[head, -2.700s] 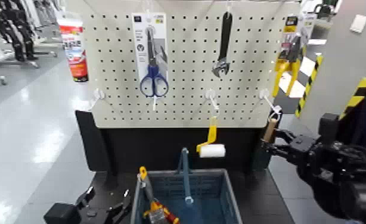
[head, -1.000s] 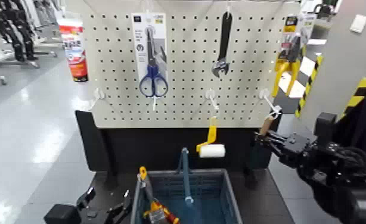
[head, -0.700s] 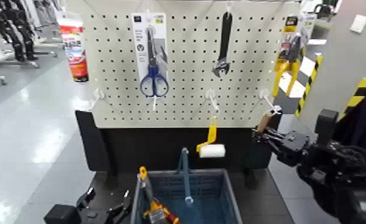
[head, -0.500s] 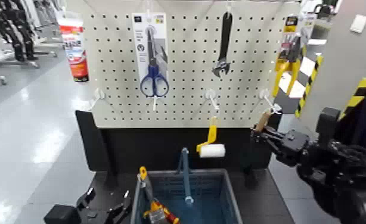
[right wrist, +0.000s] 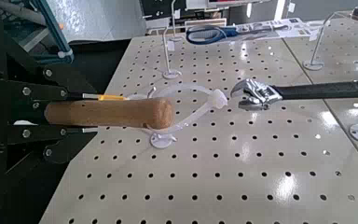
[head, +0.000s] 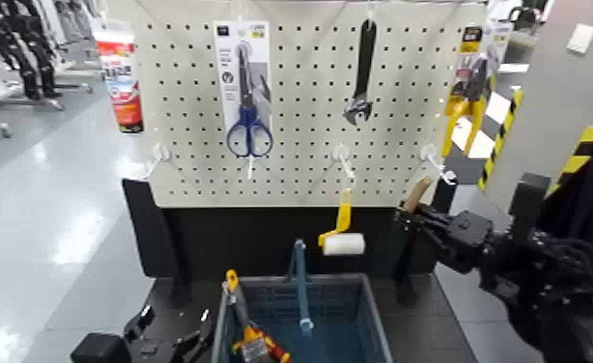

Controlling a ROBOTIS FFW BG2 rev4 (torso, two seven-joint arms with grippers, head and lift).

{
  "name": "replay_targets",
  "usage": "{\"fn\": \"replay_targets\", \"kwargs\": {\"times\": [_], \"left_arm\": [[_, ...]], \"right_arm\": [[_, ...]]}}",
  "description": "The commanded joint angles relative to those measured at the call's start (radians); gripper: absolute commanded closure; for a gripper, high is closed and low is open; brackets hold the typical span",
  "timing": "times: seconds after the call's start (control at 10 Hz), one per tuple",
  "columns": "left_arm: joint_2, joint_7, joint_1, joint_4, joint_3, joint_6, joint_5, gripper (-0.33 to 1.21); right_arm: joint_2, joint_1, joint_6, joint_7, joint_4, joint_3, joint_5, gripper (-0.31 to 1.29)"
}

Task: Put the tool with the wooden handle into the crate.

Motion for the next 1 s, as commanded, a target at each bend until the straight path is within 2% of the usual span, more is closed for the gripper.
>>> {"fn": "replay_targets", "kwargs": {"times": [0.1, 0.4, 0.7, 1.0], "left_arm": [[-0.002, 0.0, -0.001, 0.0, -0.001, 0.0, 0.0, 0.15], [-0.002, 0.0, -0.001, 0.0, 0.0, -0.001, 0.0, 0.15], [-0.002, 0.0, -0.001, 0.001, 0.002, -0.001, 0.0, 0.15], [0.0, -0.003, -0.004, 0.004, -0.001, -0.003, 0.0, 0.15]], "right_arm": [[0.014, -0.001, -0.016, -0.002, 0.01, 0.034, -0.04, 1.27], [0.033, -0.004, -0.028, 0.003, 0.068, 0.07, -0.084, 1.27], [0.071, 0.005, -0.083, 0.001, 0.175, 0.116, -0.136, 1.27], [0.089, 0.016, -0.126, -0.013, 0.269, 0.153, -0.168, 1.27]]}}
